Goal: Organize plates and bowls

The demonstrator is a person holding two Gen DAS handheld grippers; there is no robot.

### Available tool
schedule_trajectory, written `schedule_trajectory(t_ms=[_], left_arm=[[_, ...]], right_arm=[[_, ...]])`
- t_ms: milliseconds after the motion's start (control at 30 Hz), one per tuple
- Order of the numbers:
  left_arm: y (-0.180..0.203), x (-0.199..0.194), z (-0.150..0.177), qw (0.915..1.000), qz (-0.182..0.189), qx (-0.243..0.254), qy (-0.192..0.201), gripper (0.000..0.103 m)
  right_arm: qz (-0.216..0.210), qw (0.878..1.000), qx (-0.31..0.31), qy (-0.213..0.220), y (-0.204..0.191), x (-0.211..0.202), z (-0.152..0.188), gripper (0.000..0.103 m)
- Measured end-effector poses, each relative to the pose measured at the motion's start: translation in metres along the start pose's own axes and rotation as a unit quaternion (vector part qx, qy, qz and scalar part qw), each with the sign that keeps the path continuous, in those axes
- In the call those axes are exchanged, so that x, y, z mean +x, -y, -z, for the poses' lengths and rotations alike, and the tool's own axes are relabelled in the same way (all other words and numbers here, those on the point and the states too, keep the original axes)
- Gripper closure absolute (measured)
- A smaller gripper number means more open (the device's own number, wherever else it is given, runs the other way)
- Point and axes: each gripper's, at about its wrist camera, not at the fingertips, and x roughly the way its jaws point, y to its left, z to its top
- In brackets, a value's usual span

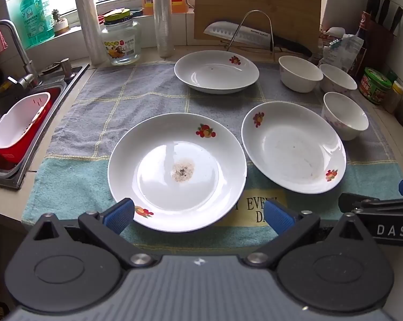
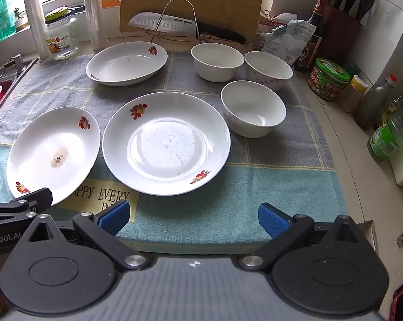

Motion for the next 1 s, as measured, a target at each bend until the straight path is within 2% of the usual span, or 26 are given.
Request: schedule_trajectory(t_ms=[1000], left_arm=[[-0.0007,-0.0050,-0.0058,0.9999,0.008,-0.007,0.007,0.001]], right_arm=[[-0.002,1.000,0.000,0.003,-0.0001,-0.0057,-0.0076,0.000]])
